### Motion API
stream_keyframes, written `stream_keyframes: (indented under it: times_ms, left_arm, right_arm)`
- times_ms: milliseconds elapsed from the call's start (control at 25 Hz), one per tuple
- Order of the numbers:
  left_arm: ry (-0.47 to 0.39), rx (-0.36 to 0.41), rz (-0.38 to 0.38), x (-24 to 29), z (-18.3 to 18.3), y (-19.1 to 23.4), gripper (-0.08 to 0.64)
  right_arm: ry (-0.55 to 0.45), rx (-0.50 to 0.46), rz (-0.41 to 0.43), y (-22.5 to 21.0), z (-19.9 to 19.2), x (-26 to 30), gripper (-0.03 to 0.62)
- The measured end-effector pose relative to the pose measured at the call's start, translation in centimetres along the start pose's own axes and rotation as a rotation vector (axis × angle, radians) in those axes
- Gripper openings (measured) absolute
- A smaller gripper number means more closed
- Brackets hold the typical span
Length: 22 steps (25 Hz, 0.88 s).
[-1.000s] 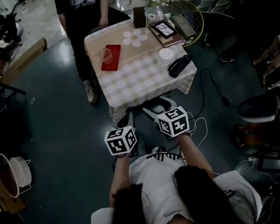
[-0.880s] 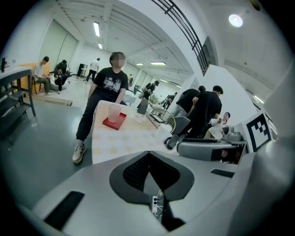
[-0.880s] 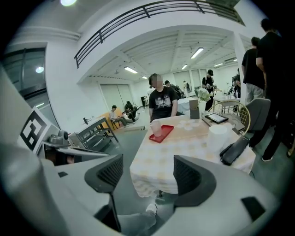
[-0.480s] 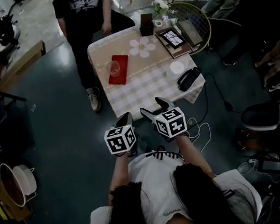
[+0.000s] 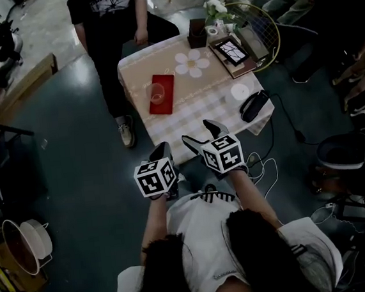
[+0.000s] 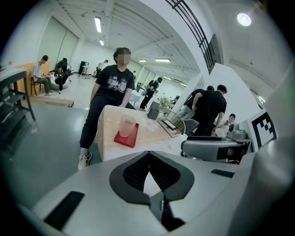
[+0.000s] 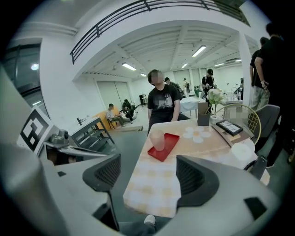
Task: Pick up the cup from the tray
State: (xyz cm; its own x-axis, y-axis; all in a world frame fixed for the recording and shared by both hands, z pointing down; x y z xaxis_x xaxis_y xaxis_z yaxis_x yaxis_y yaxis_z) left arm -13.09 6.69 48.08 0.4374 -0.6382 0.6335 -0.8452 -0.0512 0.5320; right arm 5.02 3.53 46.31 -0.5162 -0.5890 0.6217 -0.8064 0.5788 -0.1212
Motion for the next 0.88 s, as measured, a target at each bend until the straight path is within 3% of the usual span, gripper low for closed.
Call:
stream_keyframes:
  times_ms: [520, 880]
  left_arm:
    - [-0.022, -0.007, 0.041, 1.4, 3.7, 2.3, 0.003]
    - [-0.023, -0.052, 0.094, 3.5, 5.9, 4.1, 0.003]
  right_arm:
    - [0.004, -0.046, 0.015, -1.3, 3.6, 4.5, 0.377]
    - [0.065, -0.123, 0.076, -2.4, 6.0, 9.7, 0.393]
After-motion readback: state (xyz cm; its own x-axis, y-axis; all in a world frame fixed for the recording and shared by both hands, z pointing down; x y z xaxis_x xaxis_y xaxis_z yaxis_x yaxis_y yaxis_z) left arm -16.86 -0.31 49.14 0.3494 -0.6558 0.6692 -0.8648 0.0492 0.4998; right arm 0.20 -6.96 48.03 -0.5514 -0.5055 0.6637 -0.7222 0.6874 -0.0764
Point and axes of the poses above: the fingertips, and each gripper's own axes: x forward along the fingers, y to its left, z out of its top, the point moved 9 cm from there along -x, backward along the fingers, and after that the axes turned 9 degrees about -x, right-handed, at the moved point
